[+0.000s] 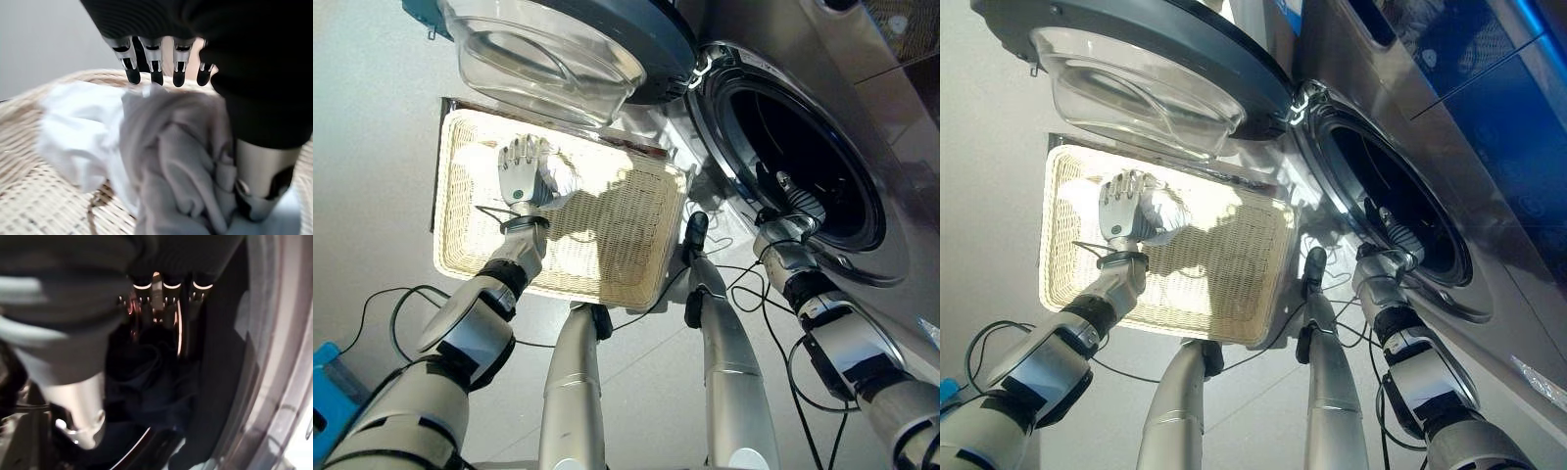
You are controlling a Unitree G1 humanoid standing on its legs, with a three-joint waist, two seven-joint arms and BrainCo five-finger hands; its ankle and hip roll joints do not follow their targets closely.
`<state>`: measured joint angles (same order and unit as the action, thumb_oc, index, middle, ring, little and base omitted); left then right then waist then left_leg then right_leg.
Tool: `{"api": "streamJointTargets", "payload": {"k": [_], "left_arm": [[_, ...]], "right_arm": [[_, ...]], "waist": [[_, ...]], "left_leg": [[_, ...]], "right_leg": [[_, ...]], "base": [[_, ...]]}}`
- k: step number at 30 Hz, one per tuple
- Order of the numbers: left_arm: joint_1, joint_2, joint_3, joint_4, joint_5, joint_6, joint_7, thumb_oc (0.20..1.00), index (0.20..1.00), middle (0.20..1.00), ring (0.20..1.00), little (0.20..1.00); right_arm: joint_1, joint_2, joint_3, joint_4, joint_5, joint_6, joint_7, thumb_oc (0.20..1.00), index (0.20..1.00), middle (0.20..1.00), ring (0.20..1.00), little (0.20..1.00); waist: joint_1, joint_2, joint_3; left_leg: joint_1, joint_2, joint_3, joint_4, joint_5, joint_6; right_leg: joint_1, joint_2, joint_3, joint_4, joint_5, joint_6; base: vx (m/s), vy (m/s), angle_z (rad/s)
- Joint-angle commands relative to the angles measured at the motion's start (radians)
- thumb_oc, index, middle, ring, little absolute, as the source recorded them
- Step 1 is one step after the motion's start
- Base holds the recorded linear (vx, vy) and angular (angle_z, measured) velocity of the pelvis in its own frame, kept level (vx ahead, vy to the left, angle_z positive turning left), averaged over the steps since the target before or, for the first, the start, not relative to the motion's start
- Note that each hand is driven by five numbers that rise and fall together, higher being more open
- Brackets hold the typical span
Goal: Put the clothes into the washing machine.
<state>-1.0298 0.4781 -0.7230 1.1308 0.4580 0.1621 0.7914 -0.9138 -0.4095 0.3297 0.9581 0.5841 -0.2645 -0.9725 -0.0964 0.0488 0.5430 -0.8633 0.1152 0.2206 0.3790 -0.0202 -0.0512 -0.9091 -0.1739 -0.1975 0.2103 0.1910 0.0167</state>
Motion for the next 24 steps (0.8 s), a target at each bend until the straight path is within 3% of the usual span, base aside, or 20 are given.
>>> {"api": "streamJointTargets", "payload": {"k": [1, 5, 6, 9, 10, 19, 20, 21, 22, 24], "left_arm": [[-0.035, 0.032, -0.022, 0.051, 0.101, -0.014, -0.054, 1.0, 1.0, 1.0, 1.0, 1.0], [-0.049, 0.032, -0.067, 0.059, 0.149, -0.005, -0.121, 1.0, 1.0, 1.0, 1.0, 1.0], [-0.062, 0.027, -0.096, 0.081, 0.136, 0.011, -0.187, 1.0, 1.0, 1.0, 1.0, 1.0], [-0.068, 0.022, -0.113, 0.101, 0.09, 0.039, -0.261, 1.0, 1.0, 1.0, 1.0, 1.0], [-0.073, 0.013, -0.116, 0.123, 0.054, 0.076, -0.328, 1.0, 1.0, 1.0, 1.0, 1.0], [-0.074, -0.012, -0.117, 0.185, 0.027, 0.184, -0.532, 1.0, 1.0, 1.0, 1.0, 1.0], [-0.066, -0.015, -0.118, 0.196, 0.007, 0.189, -0.561, 0.438, 0.438, 0.438, 0.438, 0.438], [-0.066, -0.015, -0.118, 0.196, 0.007, 0.189, -0.561, 0.438, 0.438, 0.438, 0.438, 0.438], [-0.064, -0.017, -0.116, 0.201, -0.012, 0.175, -0.545, 0.2, 0.2, 0.2, 0.2, 0.2], [-0.064, -0.016, -0.111, 0.201, -0.015, 0.161, -0.541, 0.2, 0.2, 0.2, 0.2, 0.2]], "right_arm": [[0.017, -0.026, 0.017, -0.074, 0.024, -0.062, 0.004, 1.0, 1.0, 1.0, 1.0, 1.0], [0.026, -0.022, 0.021, -0.103, 0.026, -0.063, 0.001, 1.0, 1.0, 1.0, 1.0, 1.0], [0.022, -0.02, 0.02, -0.102, 0.039, -0.067, 0.007, 1.0, 1.0, 1.0, 1.0, 1.0], [0.019, -0.019, 0.019, -0.095, 0.041, -0.072, 0.008, 1.0, 1.0, 1.0, 1.0, 1.0], [0.014, -0.015, 0.02, -0.096, 0.053, -0.075, 0.013, 1.0, 1.0, 1.0, 1.0, 1.0], [-0.004, -0.005, 0.012, -0.108, 0.096, -0.082, 0.033, 1.0, 1.0, 1.0, 1.0, 1.0], [-0.006, -0.001, 0.008, -0.124, 0.094, -0.075, 0.023, 1.0, 1.0, 1.0, 1.0, 1.0], [-0.006, -0.001, 0.008, -0.124, 0.094, -0.075, 0.023, 1.0, 1.0, 1.0, 1.0, 1.0], [-0.01, 0.0, 0.009, -0.125, 0.096, -0.076, 0.018, 1.0, 1.0, 1.0, 1.0, 1.0], [-0.011, 0.002, 0.007, -0.127, 0.099, -0.076, 0.017, 1.0, 1.0, 1.0, 1.0, 1.0]], "waist": [[0.023, -0.01, -0.023], [0.015, -0.019, -0.023], [0.011, -0.023, -0.023], [0.008, -0.026, -0.023], [0.005, -0.031, -0.023], [0.002, -0.042, -0.023], [0.003, -0.041, -0.023], [0.003, -0.041, -0.023], [0.004, -0.04, -0.023], [0.004, -0.04, -0.023]], "left_leg": [[0.011, -0.033, 0.08, -0.132, 0.084, -0.068], [-0.001, -0.03, 0.083, -0.131, 0.088, -0.069], [-0.009, -0.028, 0.085, -0.13, 0.089, -0.07], [-0.016, -0.028, 0.084, -0.129, 0.09, -0.07], [-0.028, -0.027, 0.081, -0.123, 0.09, -0.068], [-0.046, -0.029, 0.076, -0.12, 0.094, -0.065], [-0.048, -0.032, 0.072, -0.116, 0.094, -0.064], [-0.048, -0.032, 0.072, -0.116, 0.094, -0.064], [-0.047, -0.031, 0.072, -0.118, 0.095, -0.064], [-0.045, -0.031, 0.072, -0.117, 0.095, -0.064]], "right_leg": [[-0.021, 0.031, -0.022, 0.136, -0.118, 0.118], [-0.029, 0.034, -0.02, 0.13, -0.113, 0.118], [-0.034, 0.036, -0.018, 0.126, -0.109, 0.12], [-0.039, 0.038, -0.017, 0.123, -0.104, 0.121], [-0.048, 0.04, -0.014, 0.125, -0.1, 0.122], [-0.058, 0.047, -0.015, 0.117, -0.091, 0.12], [-0.059, 0.049, -0.013, 0.117, -0.09, 0.12], [-0.059, 0.049, -0.013, 0.117, -0.09, 0.12], [-0.057, 0.048, -0.014, 0.118, -0.09, 0.12], [-0.056, 0.048, -0.014, 0.12, -0.092, 0.119]], "base": [[0.0, 0.0, 0.0], [0.0, 0.0, 0.0], [0.0, 0.0, 0.0], [0.0, 0.0, 0.0], [0.0, 0.0, 0.0], [0.0, -0.005, -0.01], [0.0, 0.0, 0.0], [0.0, -0.019, -0.03], [0.0, 0.0, 0.0], [-0.01, -0.006, -0.04]]}}
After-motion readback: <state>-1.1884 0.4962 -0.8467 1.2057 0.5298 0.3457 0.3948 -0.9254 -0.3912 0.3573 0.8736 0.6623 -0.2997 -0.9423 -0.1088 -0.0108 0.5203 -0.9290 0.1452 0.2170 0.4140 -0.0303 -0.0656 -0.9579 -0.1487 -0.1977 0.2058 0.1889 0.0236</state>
